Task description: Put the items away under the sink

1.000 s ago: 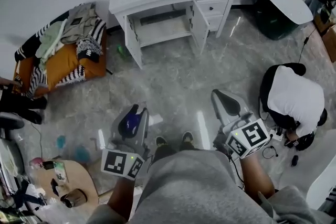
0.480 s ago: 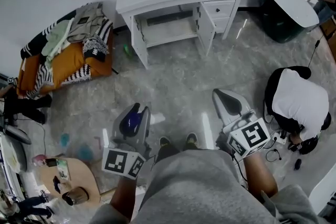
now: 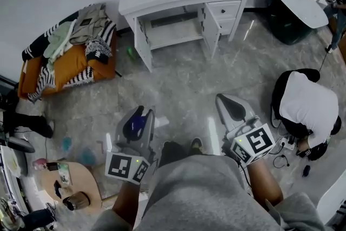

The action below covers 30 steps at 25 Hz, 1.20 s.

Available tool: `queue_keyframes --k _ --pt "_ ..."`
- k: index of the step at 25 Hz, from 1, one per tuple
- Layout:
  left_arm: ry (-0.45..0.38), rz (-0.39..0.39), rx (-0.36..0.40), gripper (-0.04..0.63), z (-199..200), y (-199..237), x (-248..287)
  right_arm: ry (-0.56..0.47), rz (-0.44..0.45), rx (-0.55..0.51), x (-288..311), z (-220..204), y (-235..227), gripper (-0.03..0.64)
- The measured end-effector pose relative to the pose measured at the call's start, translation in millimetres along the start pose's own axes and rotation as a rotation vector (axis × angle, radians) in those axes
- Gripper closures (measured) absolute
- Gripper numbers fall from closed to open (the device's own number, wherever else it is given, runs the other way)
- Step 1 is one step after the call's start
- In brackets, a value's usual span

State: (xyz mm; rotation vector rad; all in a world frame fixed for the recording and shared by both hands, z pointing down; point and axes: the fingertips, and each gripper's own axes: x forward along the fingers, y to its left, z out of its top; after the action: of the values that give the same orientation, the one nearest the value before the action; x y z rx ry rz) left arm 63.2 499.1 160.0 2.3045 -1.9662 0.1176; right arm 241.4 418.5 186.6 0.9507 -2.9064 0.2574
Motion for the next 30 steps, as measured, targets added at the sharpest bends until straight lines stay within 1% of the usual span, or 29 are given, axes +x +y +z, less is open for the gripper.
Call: queue_keyframes --k 7,12,16,20,23,30 --pt "0.008 -0.006 0.013 0.489 0 -10 -5 -0.011 0.03 0.008 -3 -1 7 0.62" --pt "0.018 -0.022 0.02 0.489 -1 -11 -5 -0.012 0.024 0.009 -2 -1 6 0.619" --pt "0.017 -0.027 0.008 0.489 -4 -8 -4 -0.003 0.021 0.005 0 -3 7 0.619" --pt "0.018 -0.022 -0.016 0.489 -5 0 2 0.006 0.02 0.0 8 -2 7 0.62" --pt "0.024 -0.02 -0.017 0.489 -5 11 10 0.016 0.021 0.0 20 -1 5 0.62" --pt "0.053 -0.027 -0.036 0.489 -11 40 41 0.044 0.009 0.011 55 -3 -7 0.619"
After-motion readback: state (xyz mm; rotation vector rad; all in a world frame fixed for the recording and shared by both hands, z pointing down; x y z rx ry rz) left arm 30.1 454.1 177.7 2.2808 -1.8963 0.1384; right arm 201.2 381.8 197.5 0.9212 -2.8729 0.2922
